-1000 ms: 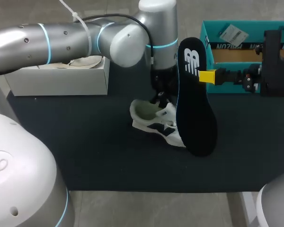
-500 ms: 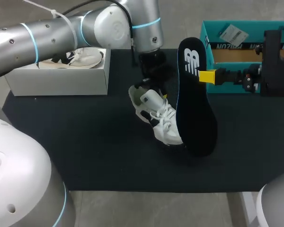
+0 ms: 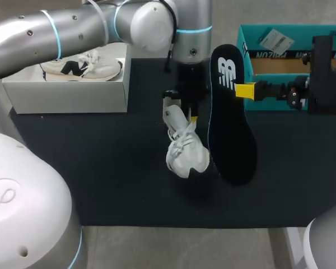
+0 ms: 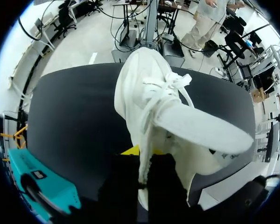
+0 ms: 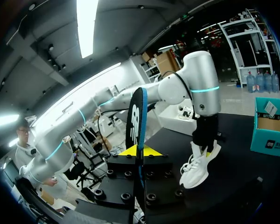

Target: Take the shoe out of the shoebox, open the shoe tongue, remove and reinsert the insole, then place the shoe into the shoebox

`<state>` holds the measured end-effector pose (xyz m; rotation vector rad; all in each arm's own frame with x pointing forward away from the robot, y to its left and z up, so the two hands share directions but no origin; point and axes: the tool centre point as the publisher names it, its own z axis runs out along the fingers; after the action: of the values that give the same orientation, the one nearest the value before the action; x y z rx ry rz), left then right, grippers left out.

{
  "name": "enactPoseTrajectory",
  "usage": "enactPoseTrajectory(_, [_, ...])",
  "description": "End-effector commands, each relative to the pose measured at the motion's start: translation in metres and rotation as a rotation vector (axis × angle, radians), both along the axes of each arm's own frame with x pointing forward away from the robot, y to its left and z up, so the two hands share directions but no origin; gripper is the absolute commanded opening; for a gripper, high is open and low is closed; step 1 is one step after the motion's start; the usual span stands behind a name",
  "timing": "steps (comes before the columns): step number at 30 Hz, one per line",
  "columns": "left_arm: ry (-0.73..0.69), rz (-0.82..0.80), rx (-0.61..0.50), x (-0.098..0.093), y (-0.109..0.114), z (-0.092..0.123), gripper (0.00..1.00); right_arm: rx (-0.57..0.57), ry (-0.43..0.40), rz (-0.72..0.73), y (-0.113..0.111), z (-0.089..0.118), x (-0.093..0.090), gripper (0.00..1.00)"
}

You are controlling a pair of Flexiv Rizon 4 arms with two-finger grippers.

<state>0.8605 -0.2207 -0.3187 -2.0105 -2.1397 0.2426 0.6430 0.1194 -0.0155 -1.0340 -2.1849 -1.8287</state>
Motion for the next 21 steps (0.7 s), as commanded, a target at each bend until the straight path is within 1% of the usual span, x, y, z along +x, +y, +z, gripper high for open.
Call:
enactPoseTrajectory(1, [-0.008, -0.015, 0.062, -0.002, -0.006, 0.006, 0.00, -0.001, 0.001, -0.002, 0.003, 0.000, 0.001, 0.00])
enactPoseTrajectory(5, [-0.008, -0.015, 0.062, -0.002, -0.006, 0.006, 0.00, -0.001, 0.001, -0.002, 0.003, 0.000, 0.001, 0.00])
enactPoseTrajectory(7, [-0.036, 0.057, 0.089, 0.001, -0.007, 0.000, 0.00, -0.001, 0.001, -0.002, 0.003, 0.000, 0.001, 0.00])
enactPoseTrajectory(10, [-0.021, 0.036, 0.103, 0.009, -0.008, -0.006, 0.00, -0.001, 0.001, -0.002, 0.003, 0.000, 0.001, 0.00])
enactPoseTrajectory(11, [-0.026, 0.019, 0.124, 0.010, -0.009, -0.007, 0.00, -0.001, 0.001, -0.002, 0.003, 0.000, 0.001, 0.00])
enactPoseTrajectory(12, [-0.028, 0.020, 0.119, 0.012, -0.009, -0.008, 0.00, -0.001, 0.001, -0.002, 0.003, 0.000, 0.001, 0.00])
enactPoseTrajectory(16, [-0.039, -0.061, 0.212, 0.019, -0.012, -0.014, 0.00, -0.001, 0.001, -0.002, 0.003, 0.000, 0.001, 0.00])
enactPoseTrajectory(21, [-0.087, -0.104, 0.279, 0.029, -0.011, -0.017, 0.00, -0.001, 0.001, -0.002, 0.003, 0.000, 0.001, 0.00])
